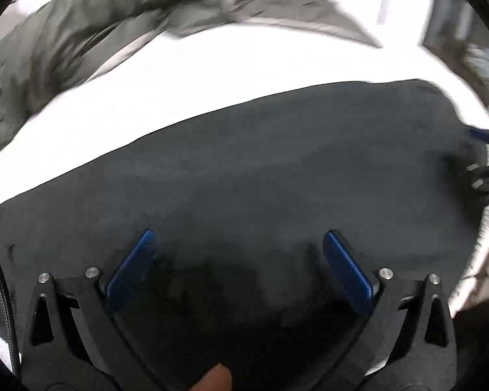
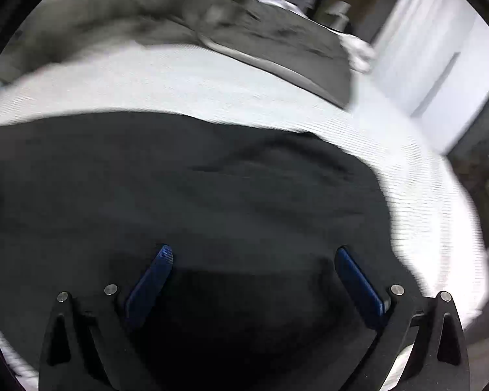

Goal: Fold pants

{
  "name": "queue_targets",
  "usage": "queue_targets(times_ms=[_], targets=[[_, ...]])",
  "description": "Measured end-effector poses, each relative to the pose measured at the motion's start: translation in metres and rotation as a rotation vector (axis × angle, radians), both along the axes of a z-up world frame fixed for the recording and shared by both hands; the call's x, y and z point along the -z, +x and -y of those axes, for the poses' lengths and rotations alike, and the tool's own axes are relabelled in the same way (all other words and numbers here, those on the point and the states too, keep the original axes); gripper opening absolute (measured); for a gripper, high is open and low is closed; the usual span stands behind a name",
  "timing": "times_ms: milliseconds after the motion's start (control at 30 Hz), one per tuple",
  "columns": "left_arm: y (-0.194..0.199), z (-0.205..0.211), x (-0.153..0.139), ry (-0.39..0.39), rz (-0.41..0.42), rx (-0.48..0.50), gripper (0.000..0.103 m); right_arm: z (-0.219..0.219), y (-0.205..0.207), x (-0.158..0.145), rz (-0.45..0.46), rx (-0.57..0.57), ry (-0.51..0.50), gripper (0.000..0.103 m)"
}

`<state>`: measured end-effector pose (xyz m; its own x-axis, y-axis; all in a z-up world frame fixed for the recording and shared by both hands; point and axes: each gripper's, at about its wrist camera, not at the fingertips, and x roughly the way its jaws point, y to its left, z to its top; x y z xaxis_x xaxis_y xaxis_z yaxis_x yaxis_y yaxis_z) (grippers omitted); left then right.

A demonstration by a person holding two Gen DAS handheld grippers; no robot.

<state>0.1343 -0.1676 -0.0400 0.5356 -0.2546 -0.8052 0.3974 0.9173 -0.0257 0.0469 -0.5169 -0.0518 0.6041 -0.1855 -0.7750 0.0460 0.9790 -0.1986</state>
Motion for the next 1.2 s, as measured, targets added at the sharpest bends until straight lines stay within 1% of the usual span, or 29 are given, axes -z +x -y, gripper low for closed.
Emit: queue_targets(times_ms=[33, 67, 100, 167, 200, 267, 300, 367, 400, 433, 467, 500, 533, 567, 600, 700, 767, 800, 833, 867, 900, 933, 967, 1000, 1033, 1067, 1100, 1167, 1200], targets=[[-0.006, 0.013, 0.000, -0.018, -0.007, 0.046, 0.102, -0.012, -0.007, -0.001, 0.011, -0.056, 0.037, 0.101], [-0.015, 0.025, 0.003, -0.018, -0.019, 0.089, 0.102, -0.023, -0.012, 0.001, 0.013, -0.105, 0.051, 0.101], [-0.022, 0.036, 0.009, 0.003, -0.028, 0.123, 0.102, -0.036, -0.017, 0.006, 0.003, -0.154, 0.042, 0.101], [-0.032, 0.051, 0.018, 0.066, -0.017, 0.139, 0.103, -0.053, -0.026, 0.016, -0.021, -0.214, 0.000, 0.101], [-0.038, 0.055, 0.020, 0.080, -0.004, 0.136, 0.103, -0.052, -0.027, 0.020, -0.035, -0.229, -0.029, 0.101], [-0.035, 0.052, 0.021, 0.046, -0.028, 0.134, 0.103, -0.044, -0.032, 0.021, -0.046, -0.213, -0.040, 0.102], [-0.033, 0.046, 0.019, 0.026, -0.047, 0.119, 0.103, -0.027, -0.034, 0.020, -0.044, -0.164, -0.049, 0.102], [-0.020, 0.033, 0.024, 0.012, -0.058, 0.101, 0.103, 0.006, -0.034, 0.020, -0.040, -0.052, -0.061, 0.102], [-0.013, 0.028, 0.025, 0.010, -0.062, 0.097, 0.103, 0.033, -0.034, 0.022, -0.034, 0.043, -0.080, 0.102], [-0.014, 0.028, 0.027, 0.006, -0.063, 0.094, 0.103, 0.054, -0.034, 0.023, -0.025, 0.134, -0.121, 0.102], [-0.011, 0.024, 0.027, 0.005, -0.064, 0.096, 0.103, 0.071, -0.036, 0.025, -0.020, 0.202, -0.150, 0.102], [-0.020, 0.024, 0.026, 0.008, -0.061, 0.096, 0.103, 0.094, -0.038, 0.026, -0.013, 0.271, -0.148, 0.102], [-0.021, 0.024, 0.026, 0.014, -0.059, 0.095, 0.103, 0.108, -0.043, 0.025, -0.006, 0.299, -0.113, 0.102], [-0.011, 0.020, 0.030, 0.017, -0.057, 0.094, 0.103, 0.119, -0.045, 0.025, 0.005, 0.314, -0.041, 0.102], [-0.009, 0.023, 0.031, 0.022, -0.054, 0.091, 0.103, 0.121, -0.047, 0.026, 0.004, 0.319, -0.021, 0.102], [-0.007, 0.028, 0.028, 0.018, -0.048, 0.084, 0.103, 0.116, -0.055, 0.019, 0.017, 0.311, -0.053, 0.102], [-0.009, 0.029, 0.021, 0.000, -0.025, 0.078, 0.103, 0.111, -0.078, 0.007, 0.046, 0.319, 0.021, 0.102], [-0.010, 0.028, 0.017, -0.013, -0.013, 0.080, 0.102, 0.116, -0.085, 0.004, 0.075, 0.321, 0.093, 0.102], [-0.014, 0.029, 0.012, -0.047, 0.003, 0.095, 0.102, 0.126, -0.096, 0.001, 0.100, 0.328, 0.193, 0.102], [-0.017, 0.030, 0.008, -0.078, 0.009, 0.111, 0.102, 0.136, -0.103, 0.001, 0.117, 0.332, 0.267, 0.102], [-0.020, 0.033, 0.005, -0.111, 0.011, 0.130, 0.102, 0.149, -0.104, -0.003, 0.141, 0.327, 0.388, 0.102], [-0.023, 0.036, 0.003, -0.130, 0.007, 0.150, 0.102, 0.157, -0.109, -0.003, 0.157, 0.321, 0.475, 0.102], [-0.027, 0.041, 0.004, -0.144, 0.000, 0.176, 0.102, 0.161, -0.109, -0.003, 0.163, 0.313, 0.540, 0.102], [-0.029, 0.046, 0.006, -0.137, -0.004, 0.193, 0.102, 0.167, -0.110, 0.002, 0.158, 0.310, 0.610, 0.101], [-0.030, 0.051, 0.011, -0.116, -0.010, 0.205, 0.102, 0.172, -0.111, 0.007, 0.151, 0.309, 0.650, 0.099], [-0.030, 0.057, 0.017, -0.072, -0.018, 0.213, 0.103, 0.175, -0.108, 0.013, 0.137, 0.298, 0.700, 0.097], [-0.030, 0.061, 0.025, -0.020, -0.023, 0.209, 0.103, 0.168, -0.106, 0.019, 0.121, 0.294, 0.724, 0.096], [-0.027, 0.062, 0.029, -0.019, -0.031, 0.199, 0.103, 0.171, -0.098, 0.026, 0.099, 0.312, 0.722, 0.094], [-0.026, 0.061, 0.027, -0.031, -0.038, 0.194, 0.103, 0.172, -0.092, 0.031, 0.090, 0.335, 0.686, 0.088]])
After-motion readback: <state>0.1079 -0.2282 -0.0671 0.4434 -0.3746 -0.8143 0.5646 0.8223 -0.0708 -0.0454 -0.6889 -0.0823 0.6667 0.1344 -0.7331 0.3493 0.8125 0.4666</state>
